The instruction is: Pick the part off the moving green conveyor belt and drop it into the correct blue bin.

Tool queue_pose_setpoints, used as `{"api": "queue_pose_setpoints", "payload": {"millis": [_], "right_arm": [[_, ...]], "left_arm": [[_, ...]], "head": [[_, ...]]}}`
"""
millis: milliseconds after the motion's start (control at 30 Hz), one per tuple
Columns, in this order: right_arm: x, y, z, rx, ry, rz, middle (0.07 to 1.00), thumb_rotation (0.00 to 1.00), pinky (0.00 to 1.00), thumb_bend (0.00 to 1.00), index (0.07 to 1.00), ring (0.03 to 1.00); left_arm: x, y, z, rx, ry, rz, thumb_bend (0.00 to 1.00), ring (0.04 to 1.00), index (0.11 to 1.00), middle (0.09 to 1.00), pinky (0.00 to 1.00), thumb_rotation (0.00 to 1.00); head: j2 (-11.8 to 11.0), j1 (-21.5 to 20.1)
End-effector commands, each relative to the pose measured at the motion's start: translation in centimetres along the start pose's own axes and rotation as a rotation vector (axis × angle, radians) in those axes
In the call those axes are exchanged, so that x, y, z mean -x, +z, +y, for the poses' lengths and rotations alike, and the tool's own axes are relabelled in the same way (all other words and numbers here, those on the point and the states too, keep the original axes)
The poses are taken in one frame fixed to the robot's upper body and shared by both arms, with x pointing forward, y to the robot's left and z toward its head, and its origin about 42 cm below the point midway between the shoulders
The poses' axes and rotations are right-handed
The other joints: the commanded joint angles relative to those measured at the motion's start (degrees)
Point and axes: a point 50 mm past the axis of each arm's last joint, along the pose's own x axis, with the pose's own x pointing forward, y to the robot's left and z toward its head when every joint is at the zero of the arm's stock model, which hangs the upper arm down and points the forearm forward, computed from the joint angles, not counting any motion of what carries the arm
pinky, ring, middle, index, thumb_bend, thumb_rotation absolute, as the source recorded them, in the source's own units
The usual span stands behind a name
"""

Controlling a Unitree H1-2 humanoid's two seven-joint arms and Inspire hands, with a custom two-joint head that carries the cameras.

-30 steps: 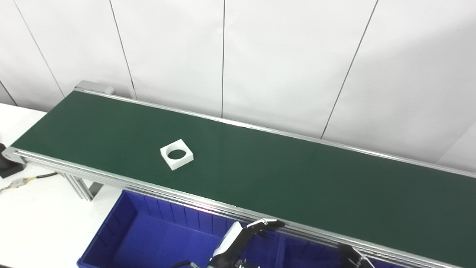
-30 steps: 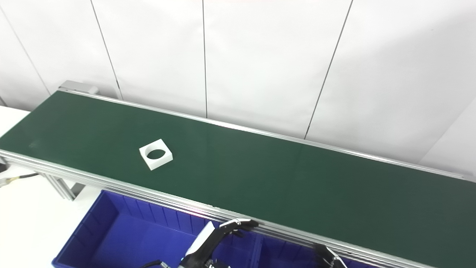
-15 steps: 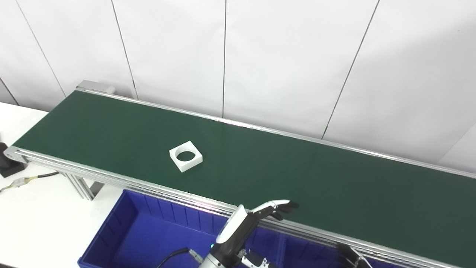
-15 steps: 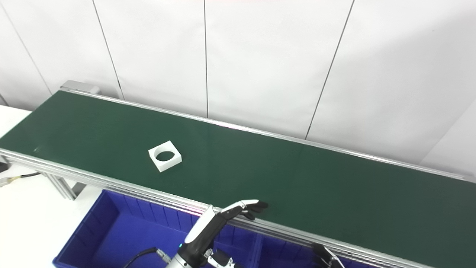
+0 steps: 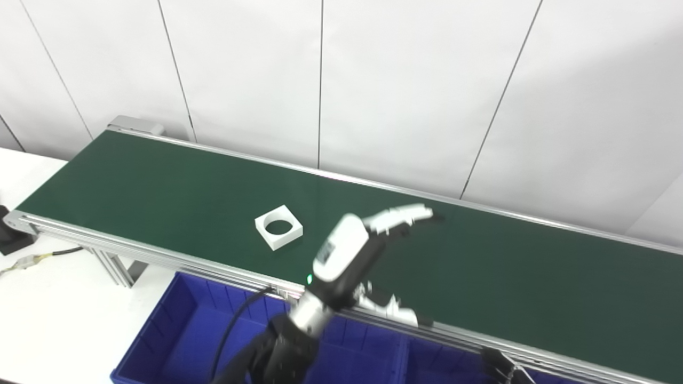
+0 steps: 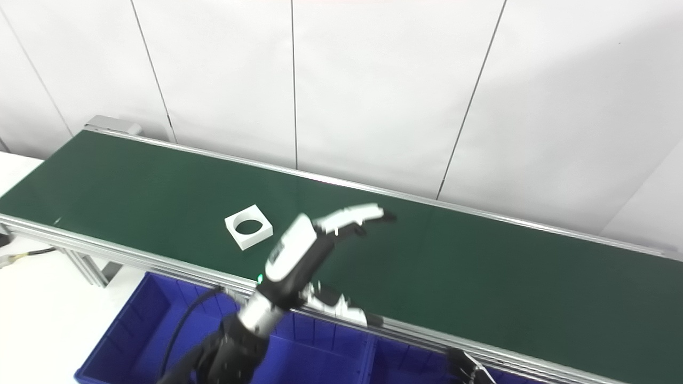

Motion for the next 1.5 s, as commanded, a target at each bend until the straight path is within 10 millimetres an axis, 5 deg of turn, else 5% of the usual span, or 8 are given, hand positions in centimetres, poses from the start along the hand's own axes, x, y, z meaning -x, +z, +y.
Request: {"api": "queue_pose_setpoints", "payload": {"millis": [0, 833, 967, 1467], "right_arm": [[-1.0, 1.3, 0.2, 0.011, 0.01, -0.087, 0.846, 0.26, 0.75, 0.99, 0.809, 0.797], [-1.2, 1.2, 0.7, 0.001, 0.007, -0.086, 0.846, 0.26, 0.75, 1.0, 0.805, 0.797], [-1.1, 1.2, 0.7, -0.001, 0.0, -0.086, 0.843, 0.26, 0.74, 1.0, 0.798, 0.792], [-0.8, 1.3, 0.9, 0.005, -0.001, -0.09, 0.839, 0.26, 0.73, 1.0, 0.799, 0.789]], "left_arm": [[-1.8, -0.2, 1.3, -0.077, -0.001, -0.042, 1.0, 0.73, 0.796, 0.823, 0.56, 0.12], [-7.4, -6.9, 11.1, -0.646, -0.433, -0.01, 1.0, 0.718, 0.764, 0.785, 0.53, 0.12], [-8.8, -8.0, 12.4, -0.731, -0.534, -0.043, 1.0, 0.719, 0.753, 0.773, 0.59, 0.1], [-9.8, -11.8, 10.9, -0.927, -0.896, -0.142, 1.0, 0.74, 0.749, 0.781, 0.66, 0.07]], "head": [[0.01, -0.16], [-0.12, -1.79], [-0.05, -2.11], [0.62, -3.77]]}}
